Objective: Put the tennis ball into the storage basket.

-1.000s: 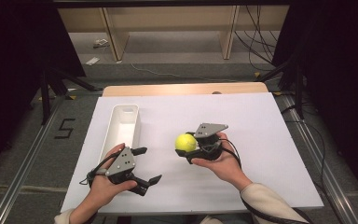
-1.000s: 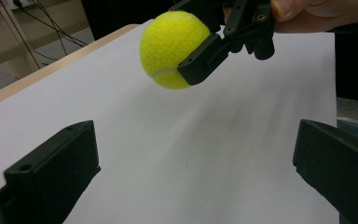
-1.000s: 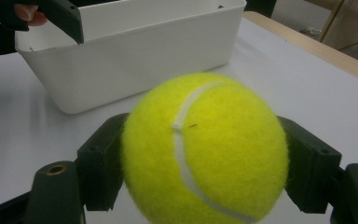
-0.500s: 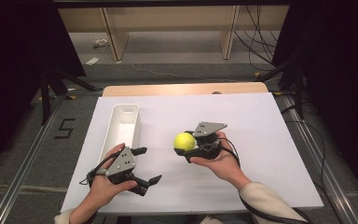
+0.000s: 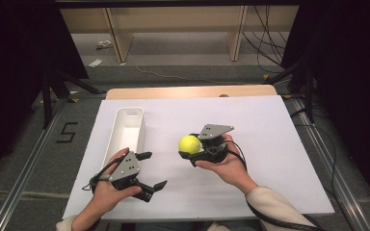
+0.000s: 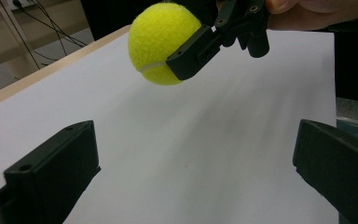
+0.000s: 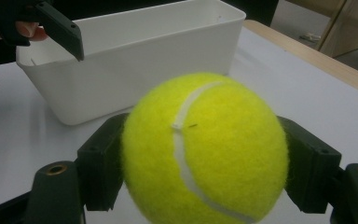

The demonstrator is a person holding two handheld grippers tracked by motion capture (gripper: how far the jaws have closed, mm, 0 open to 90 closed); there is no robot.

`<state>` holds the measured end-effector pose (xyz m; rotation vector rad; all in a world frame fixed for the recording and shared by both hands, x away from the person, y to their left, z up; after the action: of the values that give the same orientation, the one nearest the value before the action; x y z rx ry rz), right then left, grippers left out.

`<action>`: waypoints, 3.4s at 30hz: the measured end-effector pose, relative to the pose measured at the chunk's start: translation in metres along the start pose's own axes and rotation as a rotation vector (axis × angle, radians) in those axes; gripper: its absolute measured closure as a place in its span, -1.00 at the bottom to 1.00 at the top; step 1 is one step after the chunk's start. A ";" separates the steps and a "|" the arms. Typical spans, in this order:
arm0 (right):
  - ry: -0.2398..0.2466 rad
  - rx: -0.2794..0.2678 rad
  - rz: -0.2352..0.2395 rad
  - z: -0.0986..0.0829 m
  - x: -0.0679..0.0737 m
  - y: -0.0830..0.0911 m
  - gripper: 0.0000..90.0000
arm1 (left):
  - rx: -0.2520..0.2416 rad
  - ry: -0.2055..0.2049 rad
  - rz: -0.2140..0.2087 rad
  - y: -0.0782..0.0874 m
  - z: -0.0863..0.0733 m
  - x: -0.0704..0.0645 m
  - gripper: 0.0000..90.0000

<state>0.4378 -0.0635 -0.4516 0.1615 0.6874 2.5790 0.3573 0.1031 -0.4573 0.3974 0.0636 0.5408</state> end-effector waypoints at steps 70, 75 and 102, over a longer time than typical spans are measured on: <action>0.003 -0.040 0.032 0.025 0.007 -0.019 -0.41 | -0.001 -0.001 -0.002 0.000 0.000 0.000 -1.00; 0.002 -0.043 0.035 0.027 0.008 -0.020 -0.41 | -0.001 -0.001 -0.002 0.000 0.000 0.000 -1.00; 0.009 -0.063 0.044 0.037 0.012 -0.026 -0.41 | -0.001 0.011 -0.017 0.000 0.000 -0.002 -1.00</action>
<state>0.4457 -0.0217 -0.4323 0.1464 0.6107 2.6410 0.3553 0.1018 -0.4573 0.3925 0.0768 0.5261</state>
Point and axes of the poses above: each handheld gripper's, and its own axes: y roughly backward along the jaws, z roughly out of its top, x roughly to its left, the point moved 7 cm from there along -y, roughly forward along the jaws, and after that the axes turned 1 degree about x, right-handed, at the moved point
